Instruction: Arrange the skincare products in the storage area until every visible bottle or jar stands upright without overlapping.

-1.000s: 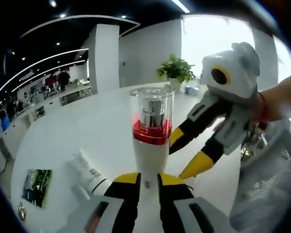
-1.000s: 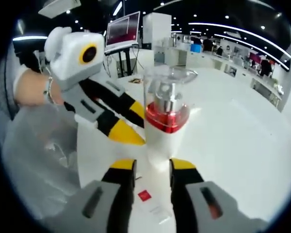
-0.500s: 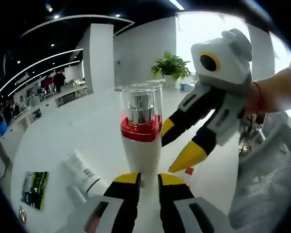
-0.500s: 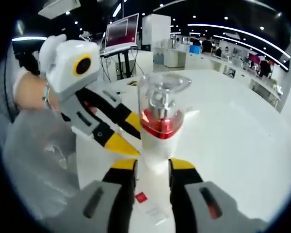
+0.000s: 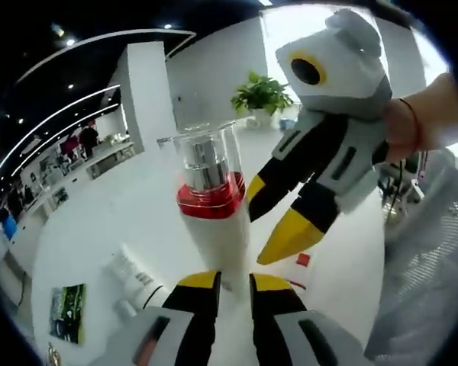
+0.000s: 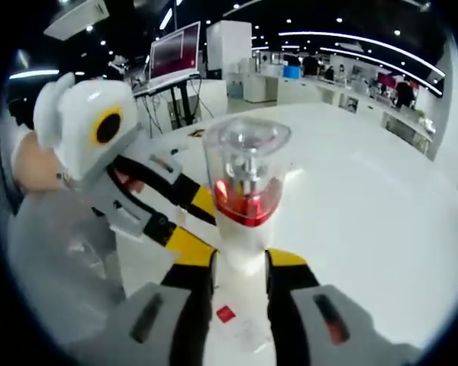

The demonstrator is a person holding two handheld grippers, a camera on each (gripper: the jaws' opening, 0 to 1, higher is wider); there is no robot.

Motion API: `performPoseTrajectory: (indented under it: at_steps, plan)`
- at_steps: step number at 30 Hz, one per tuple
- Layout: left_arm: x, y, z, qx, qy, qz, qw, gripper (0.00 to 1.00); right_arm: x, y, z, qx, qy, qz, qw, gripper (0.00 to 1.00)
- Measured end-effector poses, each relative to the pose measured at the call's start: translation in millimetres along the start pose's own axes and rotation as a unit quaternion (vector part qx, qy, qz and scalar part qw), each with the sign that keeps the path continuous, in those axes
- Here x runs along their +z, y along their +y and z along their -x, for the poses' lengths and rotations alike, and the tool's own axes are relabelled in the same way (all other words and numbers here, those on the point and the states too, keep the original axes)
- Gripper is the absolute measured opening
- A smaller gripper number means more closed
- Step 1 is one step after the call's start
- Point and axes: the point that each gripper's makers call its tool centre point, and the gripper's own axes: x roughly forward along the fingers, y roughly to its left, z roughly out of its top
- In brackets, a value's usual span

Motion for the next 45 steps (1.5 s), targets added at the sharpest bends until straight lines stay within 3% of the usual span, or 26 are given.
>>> performPoseTrajectory:
  at_steps: [15,35,37,41,45]
  plan:
    - [-4.6,-1.6,0.7,0.002,0.016,-0.01,0.9998,0.16,0.8,4.8,1.9,-0.017,0.018,0.006,0.9997,0.27]
    - [0.4,6.9,2.2,0.021,0.01,-0.007,0.9997,0.16,2.6,8.5,4.5,-0.03,0.009,-0.007,0.9995,0.27]
    - [2.9,8.7,4.6,0.015,0.004,0.011,0.9998,0.16,4.6,10.1,6.5,-0.03,0.007,-0.005,0.9995,0.27]
    - [4.9,10.3,6.0,-0.01,-0.015,0.083,0.9964,0.16,9.8,12.0,12.1,-0.032,-0.007,0.001,0.9995,0.27]
    - [5.5,11.6,8.2,-0.016,-0.026,0.092,0.9953,0.16,15.3,11.5,17.1,-0.029,-0.03,-0.01,0.9991,0.27]
